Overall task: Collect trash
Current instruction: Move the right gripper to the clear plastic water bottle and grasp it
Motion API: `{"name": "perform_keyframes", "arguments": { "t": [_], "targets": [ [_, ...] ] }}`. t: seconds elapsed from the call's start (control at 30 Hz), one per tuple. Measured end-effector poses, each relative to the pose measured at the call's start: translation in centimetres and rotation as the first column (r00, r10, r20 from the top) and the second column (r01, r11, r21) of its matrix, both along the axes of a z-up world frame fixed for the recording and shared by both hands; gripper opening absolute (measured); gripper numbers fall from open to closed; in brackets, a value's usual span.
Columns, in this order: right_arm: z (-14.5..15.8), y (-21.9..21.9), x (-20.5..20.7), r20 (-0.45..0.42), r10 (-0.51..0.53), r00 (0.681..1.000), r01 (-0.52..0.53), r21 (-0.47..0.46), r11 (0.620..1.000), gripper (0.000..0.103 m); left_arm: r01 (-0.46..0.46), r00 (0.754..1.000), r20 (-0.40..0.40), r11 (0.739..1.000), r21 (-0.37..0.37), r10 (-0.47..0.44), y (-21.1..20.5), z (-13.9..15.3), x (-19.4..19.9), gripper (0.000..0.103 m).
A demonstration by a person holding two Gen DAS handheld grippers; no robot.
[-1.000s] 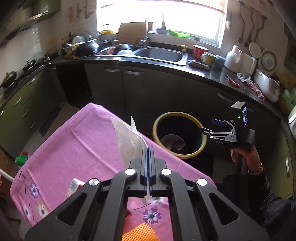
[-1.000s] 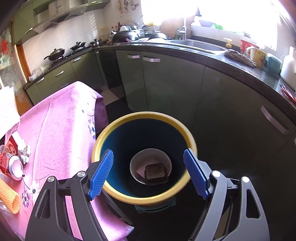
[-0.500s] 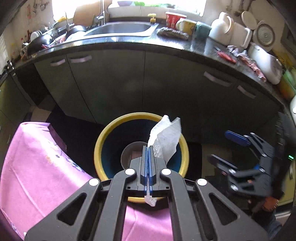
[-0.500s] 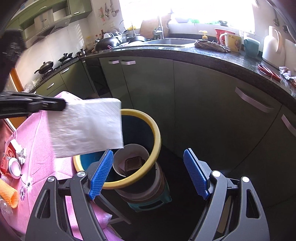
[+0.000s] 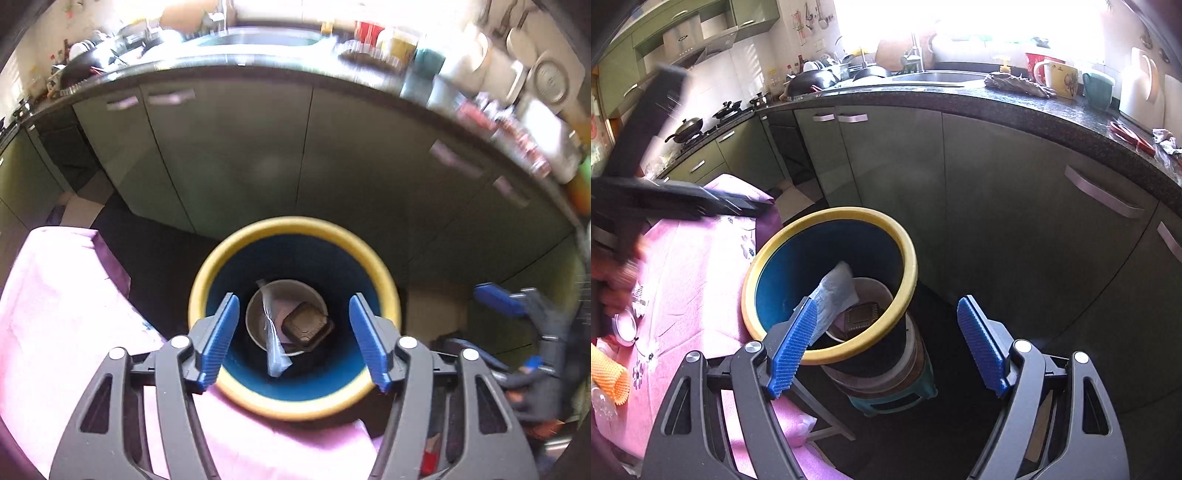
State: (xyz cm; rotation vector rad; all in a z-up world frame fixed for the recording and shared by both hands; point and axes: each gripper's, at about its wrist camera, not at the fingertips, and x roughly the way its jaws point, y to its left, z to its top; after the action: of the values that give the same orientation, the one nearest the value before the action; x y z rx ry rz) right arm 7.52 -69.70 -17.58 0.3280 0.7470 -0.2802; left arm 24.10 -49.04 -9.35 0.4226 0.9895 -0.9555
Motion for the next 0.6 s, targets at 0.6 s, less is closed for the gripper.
{"name": "perform_keyframes", "arguments": {
  "t": [0.6],
  "targets": [
    [3.2,21.7,3.1,0.06,0.637,0.769,-0.637,-0.021,0.771,0.079,-0.424,0.866,0.141,0.854,-0.301,0.48,36.1,13.6,-10.3,0.096]
  ]
}}
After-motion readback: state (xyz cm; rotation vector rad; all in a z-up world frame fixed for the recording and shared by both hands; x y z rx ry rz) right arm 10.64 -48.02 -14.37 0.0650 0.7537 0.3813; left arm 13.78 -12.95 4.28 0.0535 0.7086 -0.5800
